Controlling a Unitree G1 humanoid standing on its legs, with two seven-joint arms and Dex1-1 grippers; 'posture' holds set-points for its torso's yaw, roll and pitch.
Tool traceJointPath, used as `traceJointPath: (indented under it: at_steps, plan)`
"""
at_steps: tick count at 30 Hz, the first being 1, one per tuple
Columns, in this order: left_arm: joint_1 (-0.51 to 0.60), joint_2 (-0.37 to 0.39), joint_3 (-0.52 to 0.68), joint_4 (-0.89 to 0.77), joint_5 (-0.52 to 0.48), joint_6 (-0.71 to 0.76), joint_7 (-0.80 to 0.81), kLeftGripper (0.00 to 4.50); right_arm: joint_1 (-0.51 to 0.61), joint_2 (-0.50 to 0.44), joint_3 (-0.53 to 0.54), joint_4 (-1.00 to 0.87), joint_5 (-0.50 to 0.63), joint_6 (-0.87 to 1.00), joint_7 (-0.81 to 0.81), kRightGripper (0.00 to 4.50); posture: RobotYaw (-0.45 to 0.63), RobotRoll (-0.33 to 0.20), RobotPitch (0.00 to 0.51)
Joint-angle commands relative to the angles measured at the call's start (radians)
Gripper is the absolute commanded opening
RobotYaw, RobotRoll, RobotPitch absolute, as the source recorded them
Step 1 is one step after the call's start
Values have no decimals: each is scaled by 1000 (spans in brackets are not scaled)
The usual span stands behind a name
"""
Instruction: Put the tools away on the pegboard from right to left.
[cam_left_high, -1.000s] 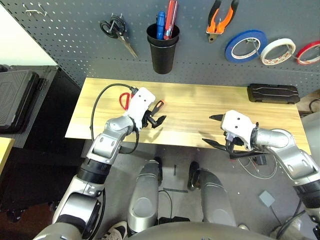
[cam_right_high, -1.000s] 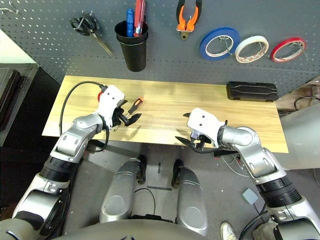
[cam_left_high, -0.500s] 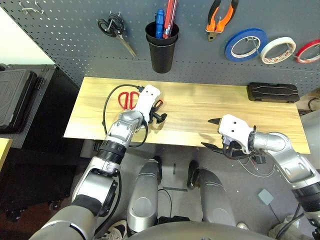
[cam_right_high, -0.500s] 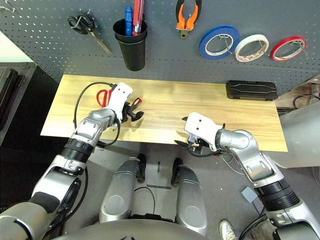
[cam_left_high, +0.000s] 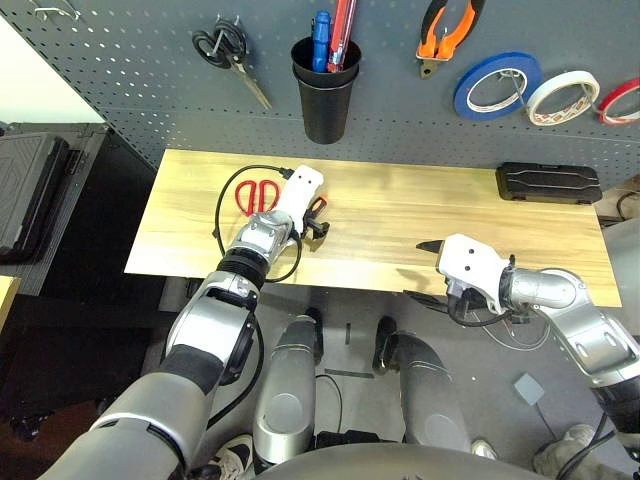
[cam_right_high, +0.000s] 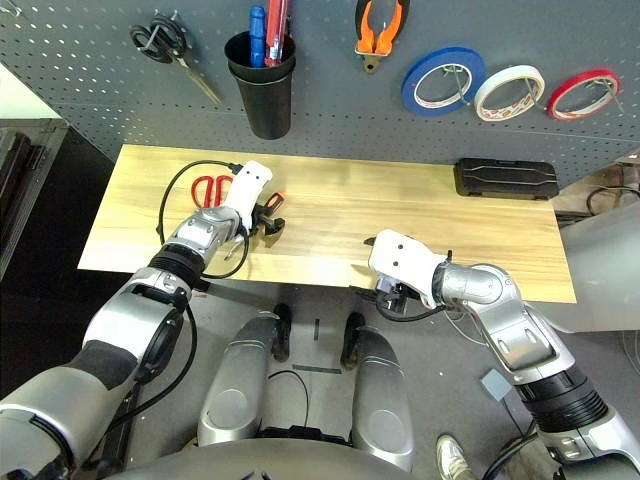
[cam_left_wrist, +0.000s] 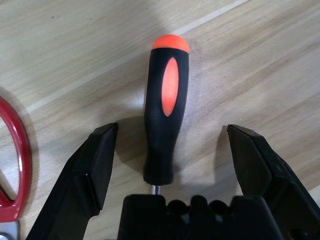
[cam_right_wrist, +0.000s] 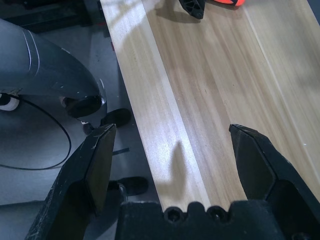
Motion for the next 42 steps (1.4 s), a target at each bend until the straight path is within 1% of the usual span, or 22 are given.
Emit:
traceJointPath:
  at_steps: [1, 5, 9, 10, 13, 18, 21, 25, 30, 34, 36, 42]
  plan:
    - [16, -18, -2, 74, 26, 1, 3, 3883, 19, -12, -9, -24, 8, 10, 7, 4500, 71, 0, 363]
    - [16, -22, 4, 74, 37, -3, 5, 2333, 16, -13, -8, -15, 9, -4, 7, 4500, 85, 0, 353]
    - [37, -18, 17, 6, 27, 15, 7, 801, 1, -4, -10, 14, 14, -35, 6, 4500, 104, 0, 340]
    - [58, -14, 21, -48, 22, 36, 2, 706, -5, 1, -12, 27, 16, -46, 4, 4500, 110, 0, 336]
    - [121, -2, 28, -209, 9, 115, -7, 706, -19, 10, -13, 59, 20, -70, 2, 4500, 127, 0, 325]
    - [278, 25, 48, -585, -14, 307, -4, 706, -47, 25, -9, 121, 18, -115, 4, 4500, 162, 0, 307]
    - [384, 31, 85, -834, -38, 406, 15, 706, -72, 40, -8, 168, 17, -151, 7, 4500, 188, 0, 299]
    - [472, 33, 128, -1046, -61, 483, 40, 706, -103, 59, -11, 224, 25, -196, 16, 4500, 221, 0, 289]
    - [586, 35, 177, -1298, -90, 536, 74, 706, -132, 79, -30, 288, 55, -244, 41, 4500, 251, 0, 281]
    - [641, 11, 224, -1452, -121, 578, 114, 706, -149, 82, -43, 324, 74, -268, 56, 4500, 274, 0, 276]
    - [655, -7, 247, -1504, -142, 566, 128, 706, -157, 84, -49, 342, 84, -279, 60, 4500, 280, 0, 274]
    - [670, -42, 279, -1627, -225, 429, 111, 706, -164, 109, -112, 383, 167, -335, 80, 4500, 298, 0, 266]
